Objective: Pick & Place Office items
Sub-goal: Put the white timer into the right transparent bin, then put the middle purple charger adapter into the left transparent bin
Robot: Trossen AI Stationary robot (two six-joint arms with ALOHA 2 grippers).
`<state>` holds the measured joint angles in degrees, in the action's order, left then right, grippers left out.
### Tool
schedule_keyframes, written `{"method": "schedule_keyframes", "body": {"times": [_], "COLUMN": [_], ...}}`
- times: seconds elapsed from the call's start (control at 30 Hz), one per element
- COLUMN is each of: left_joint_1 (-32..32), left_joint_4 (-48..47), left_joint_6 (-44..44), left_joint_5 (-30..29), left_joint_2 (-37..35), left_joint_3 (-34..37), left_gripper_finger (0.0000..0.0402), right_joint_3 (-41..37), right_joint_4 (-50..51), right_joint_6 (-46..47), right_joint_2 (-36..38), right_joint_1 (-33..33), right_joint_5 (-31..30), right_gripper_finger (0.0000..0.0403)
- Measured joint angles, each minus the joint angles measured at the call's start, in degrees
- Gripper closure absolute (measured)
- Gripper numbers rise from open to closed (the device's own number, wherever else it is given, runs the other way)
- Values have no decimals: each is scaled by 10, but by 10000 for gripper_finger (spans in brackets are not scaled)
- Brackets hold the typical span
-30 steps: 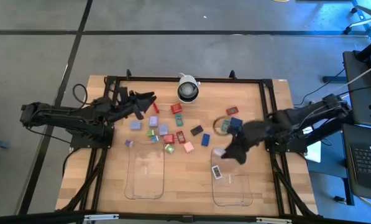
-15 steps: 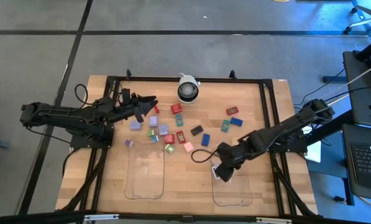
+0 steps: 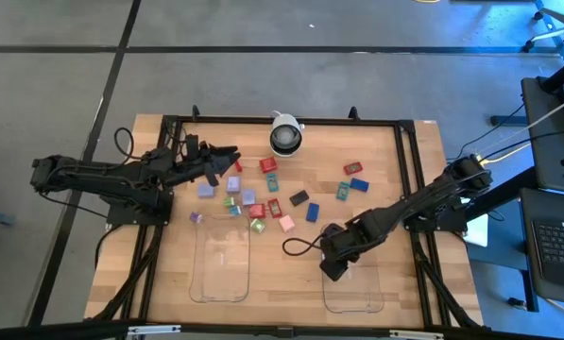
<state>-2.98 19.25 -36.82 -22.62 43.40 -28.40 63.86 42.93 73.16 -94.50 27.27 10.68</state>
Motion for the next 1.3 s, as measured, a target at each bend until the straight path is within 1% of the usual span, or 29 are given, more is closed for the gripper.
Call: {"method": "schedule_keyframes", "body": {"times": [0.23, 0.37, 0.47, 0.63, 0.73, 0.87, 0.97, 1.03, 1.17, 1.3], "left_joint_1": [0, 0, 0, -9, -20, -35, -44, -51, -65, -80], "left_joint_4": [-1, -8, -32, -98, -131, -184, -233, -260, -294, -372], "left_joint_6": [0, 6, 20, 17, 16, 1, -11, -16, -16, 19], "left_joint_5": [36, 58, 79, 109, 147, 181, 187, 187, 187, 176], "left_joint_2": [0, 0, 0, 1, 9, 36, 66, 87, 128, 167], "left_joint_3": [0, 0, 0, 0, 0, 0, 0, 0, -1, -37], "left_gripper_finger": [194, 194, 194, 194, 194, 194, 194, 194, 194, 194], "right_joint_3": [0, 0, 0, 0, 0, 0, 0, 0, 0, 0], "right_joint_4": [0, 0, 0, -1, 0, -1, -1, -1, -1, -1], "right_joint_6": [-1, -1, -8, -31, -51, -89, -117, -138, -183, -240], "right_joint_2": [0, 5, 23, 80, 122, 178, 215, 235, 265, 281], "right_joint_1": [0, 0, 0, -3, -12, -38, -63, -80, -115, -148], "right_joint_5": [-21, -13, 5, 2, -28, -91, -140, -160, -173, -173], "right_gripper_finger": [174, 162, 160, 159, 159, 159, 159, 159, 159, 159]}}
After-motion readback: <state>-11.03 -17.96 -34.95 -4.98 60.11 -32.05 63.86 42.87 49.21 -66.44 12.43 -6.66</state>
